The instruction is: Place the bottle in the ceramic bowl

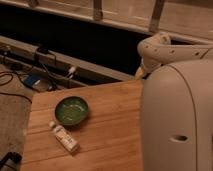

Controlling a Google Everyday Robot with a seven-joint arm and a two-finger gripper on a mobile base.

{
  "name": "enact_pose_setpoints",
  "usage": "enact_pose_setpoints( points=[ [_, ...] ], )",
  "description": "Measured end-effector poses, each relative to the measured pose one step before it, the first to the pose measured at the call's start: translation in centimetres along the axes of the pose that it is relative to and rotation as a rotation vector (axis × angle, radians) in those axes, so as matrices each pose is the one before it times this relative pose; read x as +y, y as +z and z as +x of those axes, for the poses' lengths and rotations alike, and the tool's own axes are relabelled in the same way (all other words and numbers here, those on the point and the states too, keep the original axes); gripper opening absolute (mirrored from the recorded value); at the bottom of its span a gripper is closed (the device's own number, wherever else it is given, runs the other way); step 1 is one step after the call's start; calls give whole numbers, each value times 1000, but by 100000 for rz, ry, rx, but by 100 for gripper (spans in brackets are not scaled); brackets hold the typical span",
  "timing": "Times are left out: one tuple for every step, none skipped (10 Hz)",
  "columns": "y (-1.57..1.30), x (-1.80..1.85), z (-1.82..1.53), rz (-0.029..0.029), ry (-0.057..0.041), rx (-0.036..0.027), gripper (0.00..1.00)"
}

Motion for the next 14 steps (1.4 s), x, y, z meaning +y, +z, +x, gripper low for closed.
enact_pose_setpoints(
  points=[
    [-552, 480, -82, -503, -2363, -1628, 80],
    [-883, 759, -103, -788, -2797, -2329, 80],
    [-1699, 1959, -611, -1330, -5039, -4102, 80],
    [-1143, 1917, -718, -937, -4229, -2795, 80],
    [-1296, 2324, -873, -1200, -3932, -2909, 80],
    [-1364, 2795, -857, -1541, -4619, -2767, 80],
    [-1638, 3423, -750, -2137, -5604, -2780, 80],
    [-1093, 2963, -540, -2097, -4716, -1429, 80],
    [-627, 3129, -636, -2291, -4366, -527, 80],
    [-334, 3450, -573, -2490, -4171, 316, 80],
    [90, 2815, -34, -1778, -1686, 1315, 80],
    [283, 2032, 263, -521, -987, 1568, 80],
    [220, 1966, 200, -426, -1059, 1248, 80],
    [69, 556, 96, -58, -267, 413, 80]
  ],
)
